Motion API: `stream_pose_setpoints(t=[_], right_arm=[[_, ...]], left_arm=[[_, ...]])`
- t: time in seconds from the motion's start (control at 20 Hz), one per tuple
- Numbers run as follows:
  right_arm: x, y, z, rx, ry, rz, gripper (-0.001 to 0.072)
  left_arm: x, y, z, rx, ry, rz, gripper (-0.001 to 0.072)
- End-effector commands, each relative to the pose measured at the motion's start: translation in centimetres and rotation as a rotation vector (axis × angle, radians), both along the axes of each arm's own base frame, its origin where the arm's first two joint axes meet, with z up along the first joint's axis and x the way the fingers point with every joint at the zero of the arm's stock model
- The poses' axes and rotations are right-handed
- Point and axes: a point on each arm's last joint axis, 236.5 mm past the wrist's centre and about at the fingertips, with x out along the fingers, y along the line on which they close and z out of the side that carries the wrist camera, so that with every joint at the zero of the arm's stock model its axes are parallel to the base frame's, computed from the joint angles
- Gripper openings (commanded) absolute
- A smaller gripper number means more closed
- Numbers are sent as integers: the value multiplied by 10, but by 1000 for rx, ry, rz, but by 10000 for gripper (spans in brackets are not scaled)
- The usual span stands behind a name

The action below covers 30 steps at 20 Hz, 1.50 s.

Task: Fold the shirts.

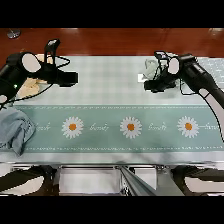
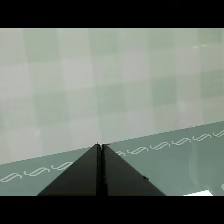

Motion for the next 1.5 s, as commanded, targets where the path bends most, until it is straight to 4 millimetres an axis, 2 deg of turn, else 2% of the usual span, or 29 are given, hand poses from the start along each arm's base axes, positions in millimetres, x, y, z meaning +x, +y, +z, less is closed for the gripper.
stream_pose_setpoints(t=[0.0,0.7,1.05,1.1,1.15,1.2,1.25,1.3,1.35,1.45], right_arm=[[0,0,0,0,0,0,19],[2,3,1,11,-10,-2,19],[39,11,15,48,-173,-2,24],[42,11,16,52,-186,-7,166],[42,12,16,58,-187,-21,545],[42,11,14,57,-183,-22,624],[41,10,13,50,-176,-21,623],[40,6,12,31,-173,-16,623],[36,4,11,23,-156,-15,623],[27,2,7,12,-116,-15,622]], left_arm=[[0,0,0,0,1,0,31],[0,0,-1,0,1,0,31],[53,-5,33,-58,-251,66,32],[62,-4,40,-67,-296,78,32],[67,-4,46,-73,-329,86,33],[75,-2,52,-75,-369,97,127],[83,2,60,-83,-412,116,535],[91,8,68,-88,-455,135,703],[95,16,74,-86,-477,154,702],[100,49,79,-25,-477,181,702]])
